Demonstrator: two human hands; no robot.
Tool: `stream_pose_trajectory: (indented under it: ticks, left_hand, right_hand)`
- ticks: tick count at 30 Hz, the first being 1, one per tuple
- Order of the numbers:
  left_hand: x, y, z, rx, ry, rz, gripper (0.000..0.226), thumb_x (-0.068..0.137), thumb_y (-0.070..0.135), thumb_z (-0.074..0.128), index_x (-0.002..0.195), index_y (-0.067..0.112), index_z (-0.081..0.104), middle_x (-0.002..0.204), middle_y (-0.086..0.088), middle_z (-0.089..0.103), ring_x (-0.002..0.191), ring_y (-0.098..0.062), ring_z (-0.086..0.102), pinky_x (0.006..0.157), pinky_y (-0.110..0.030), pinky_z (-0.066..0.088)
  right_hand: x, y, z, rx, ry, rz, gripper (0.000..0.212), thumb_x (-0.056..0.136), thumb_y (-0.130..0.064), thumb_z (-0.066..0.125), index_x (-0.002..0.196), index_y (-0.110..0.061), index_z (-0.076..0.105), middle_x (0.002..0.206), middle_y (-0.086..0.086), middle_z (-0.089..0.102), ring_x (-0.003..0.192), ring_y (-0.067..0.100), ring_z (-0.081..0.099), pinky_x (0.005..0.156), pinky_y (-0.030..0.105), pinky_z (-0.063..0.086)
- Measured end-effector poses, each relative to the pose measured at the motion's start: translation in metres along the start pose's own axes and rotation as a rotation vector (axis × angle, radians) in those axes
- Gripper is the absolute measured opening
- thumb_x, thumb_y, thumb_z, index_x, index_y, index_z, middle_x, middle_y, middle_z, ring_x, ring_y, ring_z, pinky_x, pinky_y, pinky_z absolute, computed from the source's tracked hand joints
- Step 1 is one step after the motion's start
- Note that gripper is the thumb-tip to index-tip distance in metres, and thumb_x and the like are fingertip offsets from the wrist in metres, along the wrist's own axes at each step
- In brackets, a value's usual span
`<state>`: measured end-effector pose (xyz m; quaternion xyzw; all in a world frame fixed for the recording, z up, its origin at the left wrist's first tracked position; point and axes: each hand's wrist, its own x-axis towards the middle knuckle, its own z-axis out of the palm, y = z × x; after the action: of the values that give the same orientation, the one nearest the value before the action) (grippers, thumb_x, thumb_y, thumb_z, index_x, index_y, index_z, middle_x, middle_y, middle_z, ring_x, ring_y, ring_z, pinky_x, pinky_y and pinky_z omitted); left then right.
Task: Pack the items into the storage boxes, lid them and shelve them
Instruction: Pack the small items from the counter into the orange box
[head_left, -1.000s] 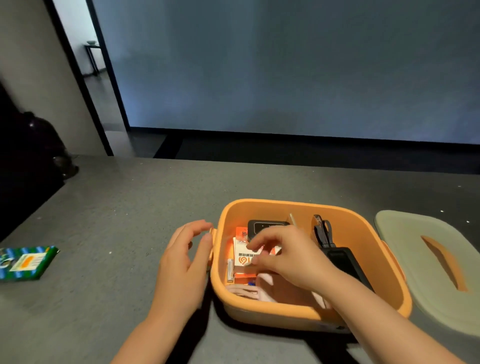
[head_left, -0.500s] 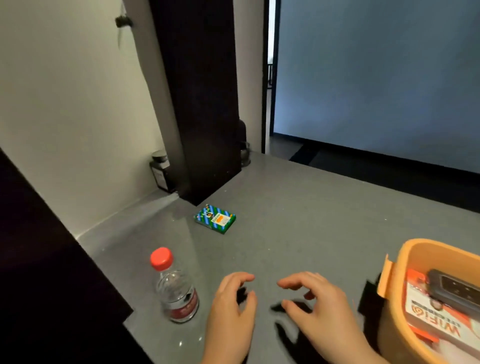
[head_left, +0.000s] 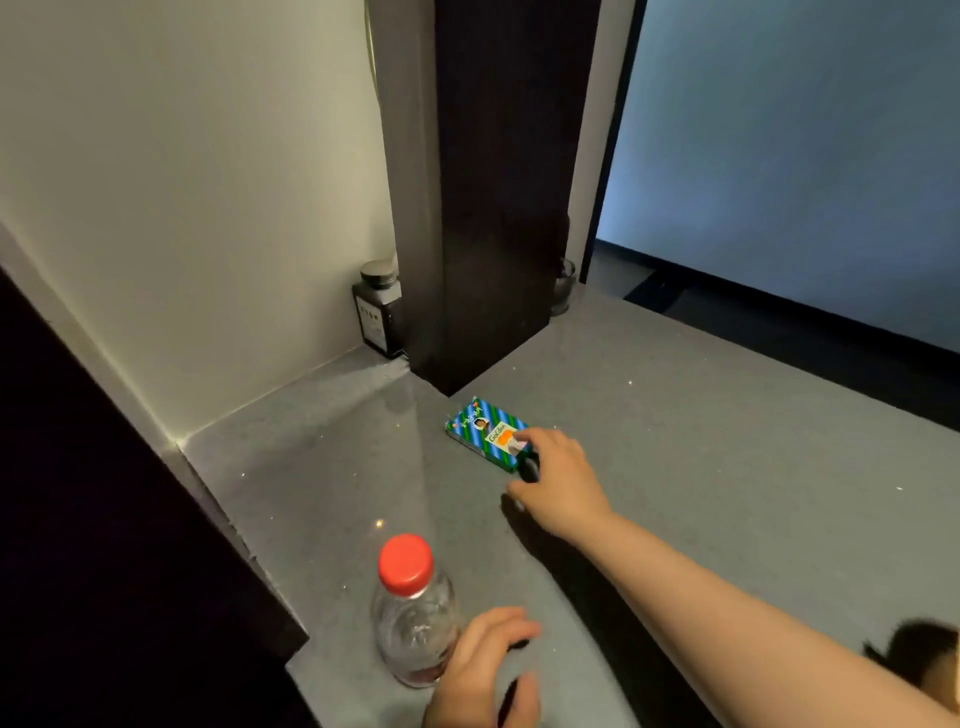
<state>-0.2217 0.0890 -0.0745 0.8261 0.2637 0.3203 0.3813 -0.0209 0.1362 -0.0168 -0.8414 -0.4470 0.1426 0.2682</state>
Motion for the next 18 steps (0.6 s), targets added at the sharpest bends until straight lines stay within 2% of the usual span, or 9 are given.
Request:
stream_pose_trajectory:
  ticks: [2,4,6,8,11,13,15,18]
  left_hand:
    - [-0.012,-0.004,-0.008,0.014,0.059,0.014,0.026,0.078,0.036,0.058,0.100,0.048,0.059,0.104,0.027,0.060,0.098,0.012,0.056,0.087,-0.004,0.039]
    - [-0.022,-0.004,-0.022,-0.011,0.104,-0.048,0.016,0.079,0.046,0.057,0.093,0.053,0.060,0.091,0.028,0.064,0.092,0.017,0.057,0.081,-0.001,0.040]
    - [-0.028,-0.004,-0.037,-0.057,0.113,-0.100,0.016,0.075,0.037,0.062,0.088,0.045,0.066,0.085,0.022,0.069,0.084,0.006,0.065,0.081,-0.009,0.046]
    - [-0.029,-0.003,-0.051,-0.088,0.089,-0.112,0.017,0.074,0.029,0.065,0.089,0.036,0.067,0.086,0.020,0.071,0.081,0.001,0.068,0.080,-0.011,0.047]
    - [-0.030,-0.005,-0.062,-0.065,0.119,-0.127,0.015,0.070,0.030,0.067,0.084,0.035,0.066,0.080,0.020,0.069,0.071,0.000,0.067,0.071,-0.011,0.049]
    - [-0.032,-0.006,-0.064,-0.039,0.231,-0.198,0.012,0.062,0.038,0.069,0.071,0.034,0.062,0.062,0.016,0.062,0.056,-0.001,0.061,0.061,-0.013,0.048]
    - [-0.033,-0.008,-0.066,-0.028,0.373,-0.297,0.025,0.054,0.043,0.073,0.062,0.029,0.054,0.054,0.010,0.052,0.048,-0.006,0.052,0.055,-0.017,0.045]
    - [-0.027,-0.015,-0.068,-0.006,0.551,-0.368,0.040,0.047,0.047,0.077,0.067,0.030,0.046,0.066,0.003,0.048,0.056,-0.014,0.049,0.055,-0.028,0.045]
  right_hand:
    - [0.022,-0.004,0.011,-0.074,-0.019,0.011,0.069,0.080,-0.032,0.070,0.141,-0.022,0.040,0.139,0.004,0.043,0.127,0.025,0.037,0.100,0.036,0.036]
    - [0.035,-0.007,0.023,-0.167,-0.024,0.016,0.075,0.079,-0.044,0.070,0.142,-0.021,0.037,0.141,0.006,0.039,0.130,0.027,0.034,0.103,0.038,0.034]
    - [0.043,-0.006,0.033,-0.253,0.002,0.022,0.075,0.079,-0.051,0.067,0.141,-0.020,0.037,0.145,0.008,0.034,0.133,0.028,0.030,0.105,0.039,0.032]
    - [0.047,-0.005,0.039,-0.283,0.049,0.031,0.071,0.080,-0.056,0.064,0.136,-0.018,0.040,0.145,0.010,0.034,0.134,0.029,0.030,0.105,0.042,0.032]
    - [0.049,-0.005,0.037,-0.301,0.096,-0.008,0.062,0.081,-0.054,0.065,0.126,-0.015,0.045,0.131,0.009,0.047,0.123,0.026,0.040,0.097,0.039,0.037]
    - [0.048,-0.007,0.033,-0.302,0.101,-0.015,0.059,0.081,-0.050,0.067,0.122,-0.014,0.046,0.124,0.009,0.051,0.116,0.026,0.045,0.091,0.037,0.039]
    - [0.041,-0.008,0.032,-0.285,0.093,0.008,0.063,0.079,-0.050,0.070,0.124,-0.013,0.045,0.123,0.010,0.051,0.113,0.027,0.046,0.088,0.037,0.040]
    - [0.020,-0.007,0.033,-0.233,0.095,0.051,0.069,0.076,-0.056,0.069,0.126,-0.015,0.045,0.125,0.010,0.052,0.115,0.029,0.045,0.090,0.039,0.040]
